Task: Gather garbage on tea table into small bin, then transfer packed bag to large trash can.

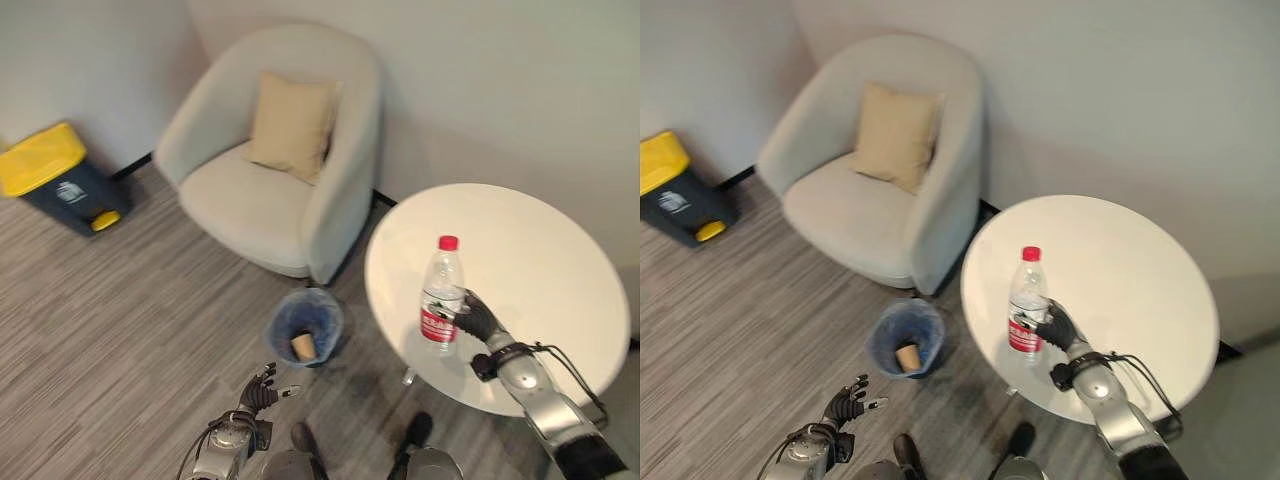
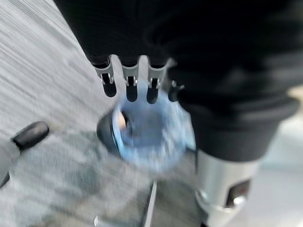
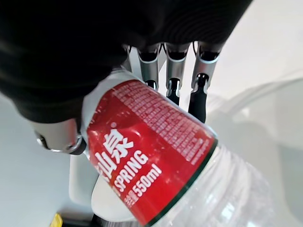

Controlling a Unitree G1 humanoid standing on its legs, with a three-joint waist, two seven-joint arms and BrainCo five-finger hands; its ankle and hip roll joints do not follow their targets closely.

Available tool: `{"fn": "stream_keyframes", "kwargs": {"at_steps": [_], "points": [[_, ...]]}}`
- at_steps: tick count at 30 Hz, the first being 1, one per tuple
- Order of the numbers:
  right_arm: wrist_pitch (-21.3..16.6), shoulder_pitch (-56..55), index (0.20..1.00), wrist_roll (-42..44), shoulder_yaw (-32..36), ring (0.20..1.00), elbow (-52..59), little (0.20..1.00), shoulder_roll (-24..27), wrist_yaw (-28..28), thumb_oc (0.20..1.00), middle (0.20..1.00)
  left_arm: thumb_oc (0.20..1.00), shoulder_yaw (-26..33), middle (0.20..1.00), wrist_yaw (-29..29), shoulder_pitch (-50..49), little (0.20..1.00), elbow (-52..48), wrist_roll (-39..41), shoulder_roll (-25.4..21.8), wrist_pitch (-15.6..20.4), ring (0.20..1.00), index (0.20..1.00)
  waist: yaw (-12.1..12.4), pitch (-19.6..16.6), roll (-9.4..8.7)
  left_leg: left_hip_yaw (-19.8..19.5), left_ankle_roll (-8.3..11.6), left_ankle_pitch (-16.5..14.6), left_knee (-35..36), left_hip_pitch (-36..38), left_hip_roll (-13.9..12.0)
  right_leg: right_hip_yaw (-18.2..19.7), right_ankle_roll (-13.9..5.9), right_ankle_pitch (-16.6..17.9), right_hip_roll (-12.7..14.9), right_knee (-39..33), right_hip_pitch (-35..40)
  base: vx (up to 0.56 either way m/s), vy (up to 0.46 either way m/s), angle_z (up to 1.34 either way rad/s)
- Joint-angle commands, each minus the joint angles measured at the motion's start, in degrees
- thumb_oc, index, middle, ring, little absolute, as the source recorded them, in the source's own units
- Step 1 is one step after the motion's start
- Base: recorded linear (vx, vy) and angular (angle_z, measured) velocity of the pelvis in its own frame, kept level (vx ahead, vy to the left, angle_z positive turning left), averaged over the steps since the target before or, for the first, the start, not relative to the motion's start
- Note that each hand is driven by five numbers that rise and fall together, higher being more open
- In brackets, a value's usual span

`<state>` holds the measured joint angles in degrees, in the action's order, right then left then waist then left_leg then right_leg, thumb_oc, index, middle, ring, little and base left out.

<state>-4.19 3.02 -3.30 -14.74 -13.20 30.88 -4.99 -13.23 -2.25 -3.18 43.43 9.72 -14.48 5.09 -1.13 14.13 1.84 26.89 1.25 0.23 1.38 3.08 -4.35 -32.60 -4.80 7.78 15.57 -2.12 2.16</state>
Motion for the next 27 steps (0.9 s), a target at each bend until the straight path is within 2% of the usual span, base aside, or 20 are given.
{"fn": "stream_keyframes", "kwargs": {"at_steps": [1,4,5,6,7,8,10,12,13,16,22,25,26,27], "points": [[-2.88,5.59,0.2,1.25,-2.89,0.2,2.44,0.2,-3.68,-0.59,0.2,0.2,1.0,2.46,1.0,-0.2,-0.47,1.0,-1.09,-2.58,-3.84,0.91,1.0,1.0,2.03,-2.59,-1.31,-8.83,2.29,-5.78,-5.73,-3.03,-1.27,4.99,-2.24,-10.63,-2.6,2.19,0.6,0.04,0.203,0.25],[-2.98,5.51,0.2,1.51,-2.89,0.2,2.68,0.2,-4.32,-0.56,0.2,0.2,1.0,3.05,1.0,-0.38,-0.45,1.0,-0.76,-2.83,-4.36,0.76,1.0,1.0,2.45,-2.28,-1.52,-9.38,1.07,-6.75,-6.12,-3.62,-0.05,5.61,-2.77,-10.92,-1.15,4.66,-0.51,0.04,0.162,0.14],[-3.1,5.05,0.2,1.36,-2.87,0.2,2.72,0.2,-4.53,-0.6,0.2,0.2,1.0,3.17,1.0,-0.52,-0.29,1.0,-0.69,-3.01,-4.68,0.69,1.0,1.0,2.39,-2.01,-1.52,-10.23,0.41,-7.31,-6.25,-3.81,0.84,7.12,-2.97,-11.42,-0.65,6.69,-1.41,0.0,0.184,0.25],[-2.73,4.41,0.2,1.06,-2.49,0.2,3.09,0.2,-4.88,-0.28,0.2,0.2,1.0,3.4,1.0,-0.73,0.2,1.0,-1.75,-2.6,-5.16,0.73,1.0,1.0,1.13,-1.07,-1.45,-11.93,-1.14,-6.77,-6.1,-4.49,2.54,14.97,-2.08,-11.56,-2.1,10.58,-5.54,0.02,0.242,0.32],[-2.66,4.32,0.2,0.92,-2.32,0.2,3.07,0.2,-4.77,-0.21,0.2,0.2,1.0,3.71,1.0,-0.86,0.43,1.0,-2.23,-2.22,-5.3,0.82,1.0,1.0,0.48,-0.73,-1.28,-13.0,-1.51,-6.87,-6.06,-4.57,3.34,19.86,-2.41,-11.96,-4.06,11.51,-7.27,0.02,0.221,0.59],[-2.51,4.23,0.2,0.69,-2.19,0.2,3.09,0.2,-4.6,-0.06,0.2,0.2,1.0,3.76,1.0,-0.78,0.35,1.0,-2.47,-2.16,-5.43,0.79,1.0,1.0,0.31,-0.57,-1.16,-13.83,-1.93,-6.97,-6.11,-4.52,3.98,22.34,-2.59,-11.86,-5.2,11.64,-7.95,0.08,0.141,0.68],[-2.5,4.64,0.2,0.5,-2.33,0.2,3.42,0.2,-4.46,-0.27,0.2,0.2,1.0,3.7,1.0,-1.03,0.81,1.0,-1.74,-2.24,-5.74,0.78,1.0,1.0,0.36,-0.04,-0.9,-15.64,-2.72,-7.04,-6.06,-4.63,5.1,22.91,-1.84,-11.19,-6.78,12.43,-10.61,0.08,0.073,0.55],[-2.66,4.44,0.2,0.44,-2.46,0.2,3.14,0.2,-4.21,-0.03,0.2,0.2,1.0,3.58,1.0,-0.92,1.25,1.0,-1.3,-2.13,-6.02,0.94,1.0,1.0,-0.3,0.56,-1.1,-17.56,-2.86,-7.39,-6.69,-4.32,5.84,24.46,-1.9,-11.57,-8.19,12.5,-12.13,0.1,-0.009,0.25],[-2.69,4.07,0.2,0.04,-2.44,0.2,3.28,0.2,-3.84,0.26,0.2,0.2,1.0,4.05,1.0,-0.84,0.72,1.0,-1.61,-2.17,-6.11,0.87,1.0,1.0,-0.33,0.86,-1.36,-18.98,-2.91,-7.86,-7.83,-4.44,6.68,25.24,-1.99,-11.53,-8.2,11.77,-11.06,0.08,-0.03,0.24],[-2.7,4.05,0.2,-0.79,-2.98,0.2,2.95,0.2,-3.27,0.92,0.2,0.2,1.0,4.51,1.0,-0.65,-0.2,1.0,-1.05,-2.49,-5.9,0.82,1.0,1.0,0.02,0.16,-1.55,-19.48,-2.51,-7.67,-8.1,-4.94,7.16,25.67,-1.71,-10.89,-8.43,10.22,-10.09,0.05,-0.044,0.45],[-2.52,6.85,0.2,-3.63,-5.81,0.2,2.37,0.2,-2.3,0.67,0.2,0.2,1.0,4.47,1.0,-1.02,0.2,1.0,0.1,-2.93,-6.36,0.61,1.0,1.0,1.03,0.54,-1.71,-20.46,-1.53,-7.03,-8.76,-7.32,6.58,23.77,-1.27,-10.73,-8.04,8.21,-9.49,0.0,-0.063,0.13],[-2.59,11.6,0.2,-4.73,-8.15,0.2,1.58,0.2,-2.21,-0.74,0.2,0.2,1.0,3.42,1.0,-2.15,3.02,1.0,0.31,-2.49,-7.01,0.91,1.0,1.0,1.48,3.58,-1.71,-21.19,-0.93,-6.53,-11.95,-13.07,6.32,22.76,-0.82,-10.77,-6.91,11.01,-14.11,-0.23,-0.037,0.28],[-2.43,16.91,0.2,-5.58,-10.55,0.2,0.34,0.2,-3.09,-2.69,0.2,0.2,1.0,2.12,1.0,-3.69,5.9,1.0,0.7,-1.49,-7.59,1.33,1.0,1.0,2.13,6.15,-1.31,-21.76,-0.65,-6.44,-16.09,-19.0,6.03,22.17,-0.21,-11.2,-5.71,15.29,-19.43,-0.29,-0.013,0.41],[-2.51,19.17,0.2,-5.53,-11.43,0.2,-0.38,0.2,-3.64,-3.36,0.2,0.2,1.0,1.81,1.0,-4.27,6.86,1.0,0.74,-0.71,-7.67,1.51,1.0,1.0,2.36,6.92,-1.01,-21.89,-0.64,-6.87,-18.02,-21.39,5.96,22.28,0.01,-11.8,-5.48,17.88,-22.17,-0.28,-0.002,0.36]]}}
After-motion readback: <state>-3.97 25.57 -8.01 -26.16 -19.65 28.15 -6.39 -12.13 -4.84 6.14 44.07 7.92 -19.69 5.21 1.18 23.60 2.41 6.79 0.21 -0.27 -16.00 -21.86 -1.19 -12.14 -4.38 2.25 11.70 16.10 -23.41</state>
